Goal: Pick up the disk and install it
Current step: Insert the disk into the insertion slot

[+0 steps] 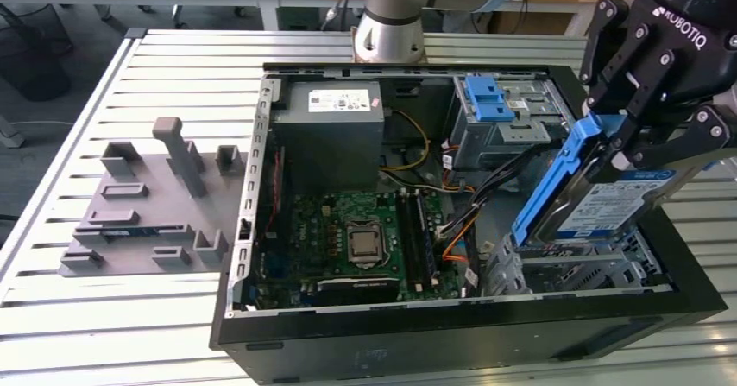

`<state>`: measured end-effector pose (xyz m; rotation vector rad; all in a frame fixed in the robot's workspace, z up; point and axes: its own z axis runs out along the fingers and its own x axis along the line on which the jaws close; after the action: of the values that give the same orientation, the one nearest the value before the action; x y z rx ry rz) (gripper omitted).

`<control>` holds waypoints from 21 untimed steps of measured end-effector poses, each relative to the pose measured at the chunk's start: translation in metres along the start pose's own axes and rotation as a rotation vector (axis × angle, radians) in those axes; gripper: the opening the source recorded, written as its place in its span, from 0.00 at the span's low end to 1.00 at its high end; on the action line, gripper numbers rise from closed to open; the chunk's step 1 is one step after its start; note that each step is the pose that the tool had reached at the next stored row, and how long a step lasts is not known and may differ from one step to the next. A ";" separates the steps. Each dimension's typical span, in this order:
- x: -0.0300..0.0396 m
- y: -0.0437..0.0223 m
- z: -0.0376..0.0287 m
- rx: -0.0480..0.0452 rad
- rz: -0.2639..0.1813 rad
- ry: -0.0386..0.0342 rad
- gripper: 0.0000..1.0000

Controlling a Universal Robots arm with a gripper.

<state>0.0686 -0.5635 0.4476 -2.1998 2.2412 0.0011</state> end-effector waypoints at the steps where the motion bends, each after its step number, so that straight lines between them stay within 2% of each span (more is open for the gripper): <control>1: 0.0000 -0.0004 0.0008 0.0000 0.000 -0.0001 0.36; 7: 0.0000 -0.0009 0.0050 0.0000 -0.003 0.0000 0.36; 21: 0.0000 -0.0019 0.0102 0.0000 -0.002 0.0000 0.36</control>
<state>0.0705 -0.5635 0.4374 -2.2025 2.2385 0.0011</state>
